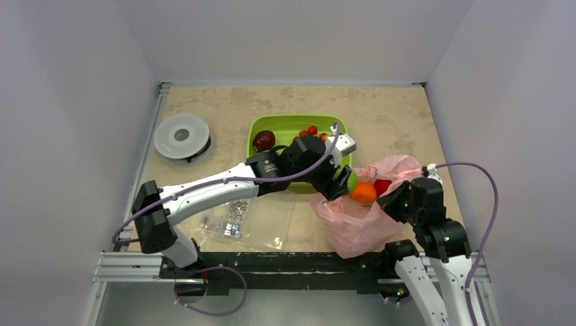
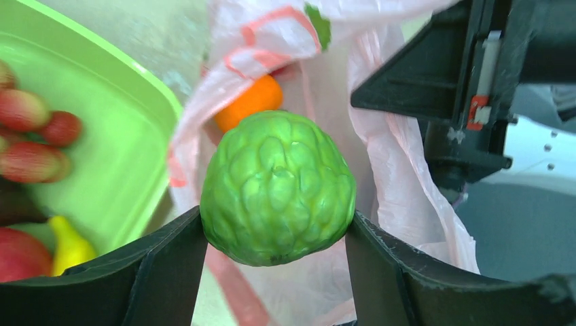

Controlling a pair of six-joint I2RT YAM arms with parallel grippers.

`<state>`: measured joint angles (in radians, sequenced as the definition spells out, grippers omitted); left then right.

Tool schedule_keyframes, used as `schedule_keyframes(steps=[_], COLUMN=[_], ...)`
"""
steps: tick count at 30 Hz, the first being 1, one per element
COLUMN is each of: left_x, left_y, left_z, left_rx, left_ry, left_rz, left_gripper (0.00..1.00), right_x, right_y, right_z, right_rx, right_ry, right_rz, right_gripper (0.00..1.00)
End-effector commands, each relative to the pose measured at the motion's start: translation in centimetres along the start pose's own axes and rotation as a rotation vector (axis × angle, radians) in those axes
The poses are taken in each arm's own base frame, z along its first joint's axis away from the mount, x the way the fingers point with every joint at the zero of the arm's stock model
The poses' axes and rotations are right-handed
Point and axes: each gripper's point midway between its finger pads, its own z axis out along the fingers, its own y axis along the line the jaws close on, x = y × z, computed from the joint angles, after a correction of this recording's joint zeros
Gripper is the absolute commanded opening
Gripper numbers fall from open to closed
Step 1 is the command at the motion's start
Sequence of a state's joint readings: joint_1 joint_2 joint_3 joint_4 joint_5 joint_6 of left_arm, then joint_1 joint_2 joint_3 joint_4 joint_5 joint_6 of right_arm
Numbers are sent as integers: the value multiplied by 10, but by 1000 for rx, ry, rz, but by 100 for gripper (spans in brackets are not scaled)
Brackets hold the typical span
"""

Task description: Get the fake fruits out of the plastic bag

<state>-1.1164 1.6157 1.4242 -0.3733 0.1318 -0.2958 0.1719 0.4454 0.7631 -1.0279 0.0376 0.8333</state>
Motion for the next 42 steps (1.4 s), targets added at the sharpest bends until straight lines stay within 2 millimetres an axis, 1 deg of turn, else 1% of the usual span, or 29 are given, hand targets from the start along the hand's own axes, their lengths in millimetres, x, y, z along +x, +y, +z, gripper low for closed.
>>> schedule_keyframes(steps=[1,4,7,8,10,12,16,19,23,25,27,28,31,34,36,37,39,40,42], left_x=[-52,-63,-64,-67,-65,-61,-46,-33,-9,3,6,9,19,26,30,31,27,26,17], left_y=[24,53,99,115,150,188,251,288,323,336,343,347,351,350,348,346,341,338,330], left_z=[-39,-48,-51,-52,-54,-54,-46,-40,-29,-24,-20,-19,-15,-9,-7,-7,-7,-8,-14], left_rx=[-104,-174,-309,-366,-479,-601,-790,-901,-964,-984,-967,-958,-905,-846,-828,-818,-790,-776,-748], left_ry=[-189,-219,-200,-203,-187,-171,-110,-40,82,124,140,153,193,207,219,224,215,208,177], left_rz=[-34,-110,-172,-183,-205,-214,-205,-179,-181,-198,-212,-226,-273,-314,-326,-328,-324,-321,-317], left_gripper=[0,0,0,0,0,0,0,0,0,0,0,2,24,47,55,57,63,68,85], right_x=[-13,-6,-3,-5,-9,-11,-8,-7,-8,-5,-5,-5,-8,-11,-11,-10,-7,-6,-3], right_y=[-2,1,0,0,3,5,6,8,9,12,12,13,14,16,19,20,21,21,22], right_z=[2,7,9,9,8,8,12,13,10,9,8,7,5,3,2,2,1,1,2], right_rx=[21,-3,-8,-7,-20,-28,-45,-56,-63,-83,-87,-88,-88,-92,-100,-103,-112,-116,-123], right_ry=[-48,-10,3,-5,-21,-26,-16,-13,-20,-8,-8,-7,-10,-21,-12,-5,13,22,39], right_rz=[-77,-107,-132,-145,-170,-184,-192,-195,-200,-201,-201,-203,-214,-223,-225,-228,-237,-242,-249], right_gripper=[0,0,0,0,0,0,0,0,0,0,0,0,0,0,0,0,0,0,0])
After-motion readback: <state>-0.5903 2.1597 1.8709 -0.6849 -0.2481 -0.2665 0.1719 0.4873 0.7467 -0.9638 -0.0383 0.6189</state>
